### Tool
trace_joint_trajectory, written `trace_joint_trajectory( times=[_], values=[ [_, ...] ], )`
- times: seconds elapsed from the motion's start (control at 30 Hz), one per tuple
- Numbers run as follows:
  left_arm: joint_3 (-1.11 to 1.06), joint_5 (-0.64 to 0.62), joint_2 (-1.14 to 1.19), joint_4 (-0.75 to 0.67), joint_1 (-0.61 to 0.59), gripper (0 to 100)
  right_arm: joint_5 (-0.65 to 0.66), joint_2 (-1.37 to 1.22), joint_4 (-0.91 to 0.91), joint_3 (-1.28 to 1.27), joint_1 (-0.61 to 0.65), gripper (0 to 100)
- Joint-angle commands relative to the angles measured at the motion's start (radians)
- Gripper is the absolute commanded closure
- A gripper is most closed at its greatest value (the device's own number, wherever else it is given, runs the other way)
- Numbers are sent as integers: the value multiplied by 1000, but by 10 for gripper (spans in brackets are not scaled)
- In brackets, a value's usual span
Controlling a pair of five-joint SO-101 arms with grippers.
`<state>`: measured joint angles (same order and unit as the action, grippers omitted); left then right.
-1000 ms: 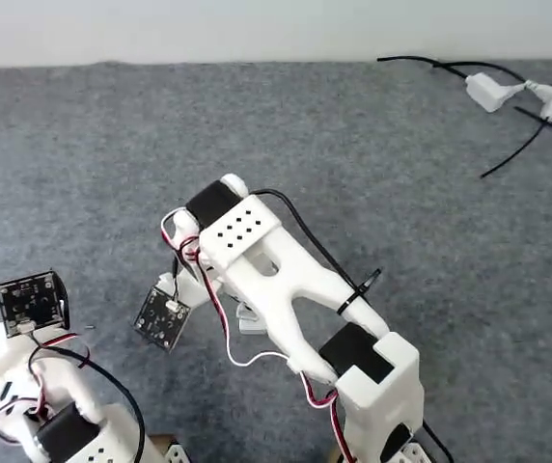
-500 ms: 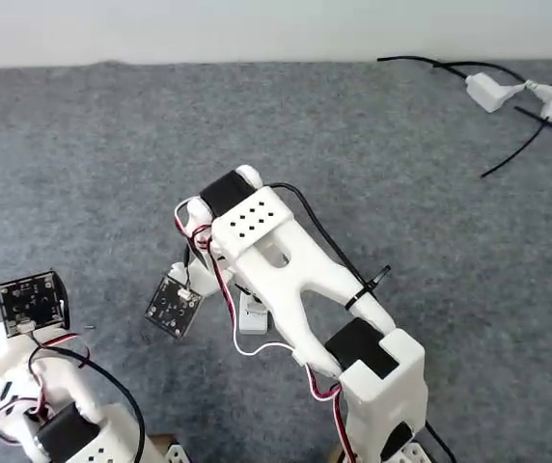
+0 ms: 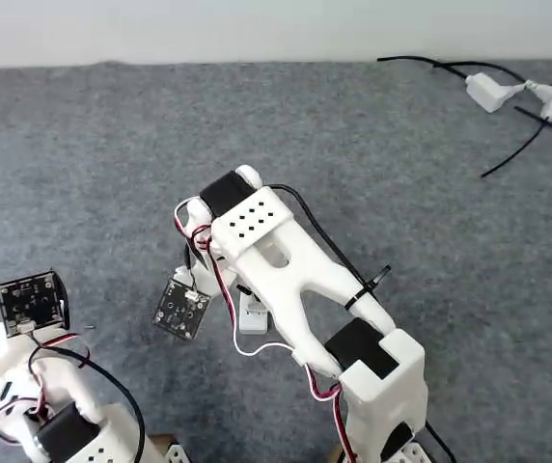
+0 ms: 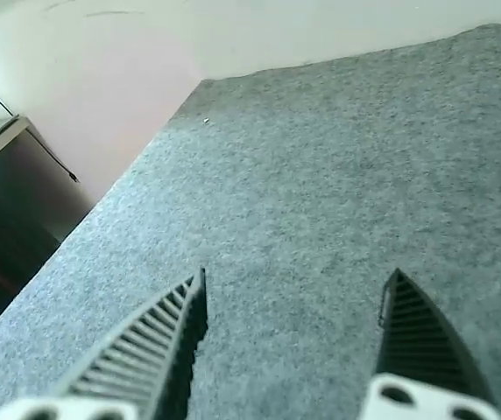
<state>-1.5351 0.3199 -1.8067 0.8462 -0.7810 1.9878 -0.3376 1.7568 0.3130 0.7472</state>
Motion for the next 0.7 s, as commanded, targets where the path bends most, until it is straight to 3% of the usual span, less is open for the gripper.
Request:
trace_joint_trajectory(
  times=[0.0,0.33,0.67],
  values=[
    [-1,0,-14,-29,0,688,49,30,38,26,-5,988],
    [-4,0,-14,-29,2,688,44,30,-30,34,-4,988],
    [-4,0,-14,-29,2,688,-46,-119,45,203,1,988]
  ],
)
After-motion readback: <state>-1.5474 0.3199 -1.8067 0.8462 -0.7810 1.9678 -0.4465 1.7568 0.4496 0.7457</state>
